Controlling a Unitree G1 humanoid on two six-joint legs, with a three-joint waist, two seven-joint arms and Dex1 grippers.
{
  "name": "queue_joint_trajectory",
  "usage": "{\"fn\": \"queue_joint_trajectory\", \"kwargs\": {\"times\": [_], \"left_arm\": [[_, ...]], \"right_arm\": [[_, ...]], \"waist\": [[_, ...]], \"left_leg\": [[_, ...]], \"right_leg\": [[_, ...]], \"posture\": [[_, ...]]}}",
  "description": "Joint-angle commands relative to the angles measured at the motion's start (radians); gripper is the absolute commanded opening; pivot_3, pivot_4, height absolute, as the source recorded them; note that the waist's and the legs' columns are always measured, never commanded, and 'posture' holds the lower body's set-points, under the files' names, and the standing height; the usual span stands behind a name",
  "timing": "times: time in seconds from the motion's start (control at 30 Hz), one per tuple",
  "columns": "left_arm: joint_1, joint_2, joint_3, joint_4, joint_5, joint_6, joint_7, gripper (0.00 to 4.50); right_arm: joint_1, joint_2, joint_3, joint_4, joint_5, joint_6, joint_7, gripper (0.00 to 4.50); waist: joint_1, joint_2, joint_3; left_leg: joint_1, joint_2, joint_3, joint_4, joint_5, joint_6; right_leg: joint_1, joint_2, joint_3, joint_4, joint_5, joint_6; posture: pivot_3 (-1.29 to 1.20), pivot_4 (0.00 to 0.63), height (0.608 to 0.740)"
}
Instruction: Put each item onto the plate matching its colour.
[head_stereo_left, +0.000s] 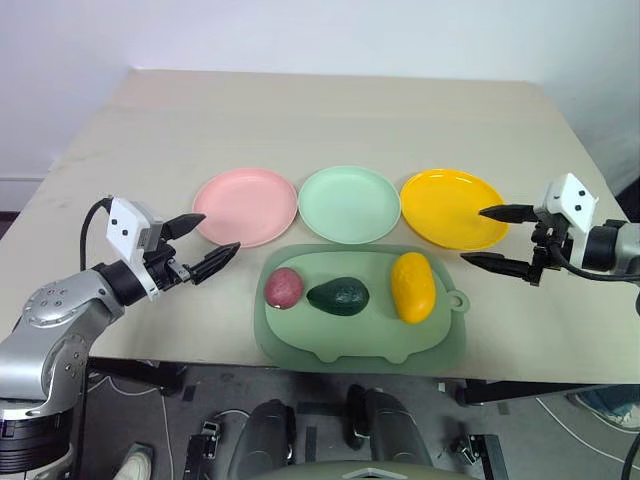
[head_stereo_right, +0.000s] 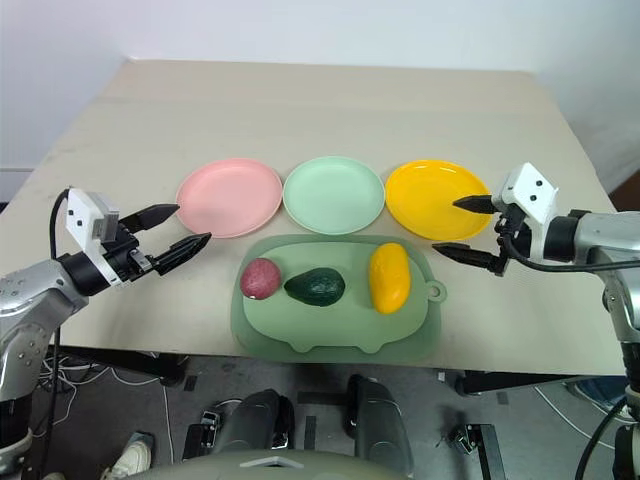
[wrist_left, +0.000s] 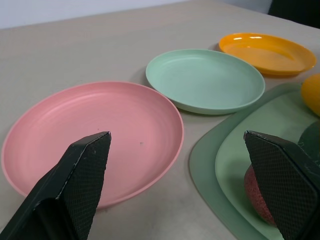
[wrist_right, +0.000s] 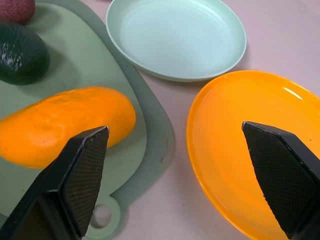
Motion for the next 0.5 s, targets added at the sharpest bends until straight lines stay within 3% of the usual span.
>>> {"fn": "queue_joint_trajectory", "kwargs": {"times": [0.03, 0.5], "left_arm": [[0.003, -0.002, 0.012, -0.037, -0.008, -0.025, 0.001, 4.45], [0.006, -0.016, 0.007, -0.026, 0.005, -0.053, 0.012, 4.45]], "right_arm": [[-0.035, -0.025, -0.018, 0.002, -0.003, -0.013, 0.008, 4.50], [-0.109, -0.029, 0.033, 0.053, -0.044, -0.066, 0.070, 4.50]], "waist": [[0.000, 0.000, 0.000], [0.000, 0.000, 0.000]], "left_leg": [[0.000, 0.000, 0.000, 0.000, 0.000, 0.000], [0.000, 0.000, 0.000, 0.000, 0.000, 0.000]], "right_leg": [[0.000, 0.000, 0.000, 0.000, 0.000, 0.000], [0.000, 0.000, 0.000, 0.000, 0.000, 0.000]], "posture": [[0.00, 0.150, 0.740], [0.00, 0.150, 0.740]]}}
